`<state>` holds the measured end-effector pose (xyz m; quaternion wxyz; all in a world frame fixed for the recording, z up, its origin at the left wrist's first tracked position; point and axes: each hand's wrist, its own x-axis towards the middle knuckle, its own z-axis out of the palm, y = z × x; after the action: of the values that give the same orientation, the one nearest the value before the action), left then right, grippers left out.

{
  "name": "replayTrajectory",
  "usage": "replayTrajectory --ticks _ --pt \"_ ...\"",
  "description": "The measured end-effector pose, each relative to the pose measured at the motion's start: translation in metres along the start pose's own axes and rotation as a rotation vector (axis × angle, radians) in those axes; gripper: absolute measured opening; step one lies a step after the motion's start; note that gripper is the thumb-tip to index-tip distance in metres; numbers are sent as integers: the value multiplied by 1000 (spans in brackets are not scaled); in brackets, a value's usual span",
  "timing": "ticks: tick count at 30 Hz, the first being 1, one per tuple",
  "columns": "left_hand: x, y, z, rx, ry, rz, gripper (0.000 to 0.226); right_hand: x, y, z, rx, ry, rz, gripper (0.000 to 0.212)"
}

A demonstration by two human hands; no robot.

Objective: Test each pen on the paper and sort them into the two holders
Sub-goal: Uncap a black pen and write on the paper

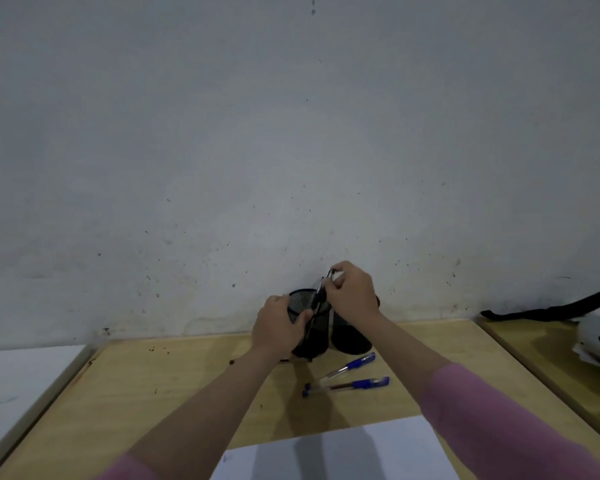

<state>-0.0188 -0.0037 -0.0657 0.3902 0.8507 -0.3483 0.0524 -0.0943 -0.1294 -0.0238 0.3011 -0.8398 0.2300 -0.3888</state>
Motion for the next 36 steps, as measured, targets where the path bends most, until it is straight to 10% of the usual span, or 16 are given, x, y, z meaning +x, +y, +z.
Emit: replayTrajectory --ticks 9,14,21,28,36 --pt "3 -3 1 13 -18 -24 63 -3 19 10 -239 -30 30 38" --pt "-10 -11 -10 25 -119 -24 70 -25 10 10 -203 103 -323 23" --pt "-54 -72 -46 197 -106 -35 73 -62 -4 41 -129 -201 -490 17" --pt "-96 -127 -79 424 -443 -124 95 -85 -6 81 -239 -535 -294 35" --pt "-105 -135 -71 415 -296 -82 97 -84 -5 101 -346 -582 -219 25"
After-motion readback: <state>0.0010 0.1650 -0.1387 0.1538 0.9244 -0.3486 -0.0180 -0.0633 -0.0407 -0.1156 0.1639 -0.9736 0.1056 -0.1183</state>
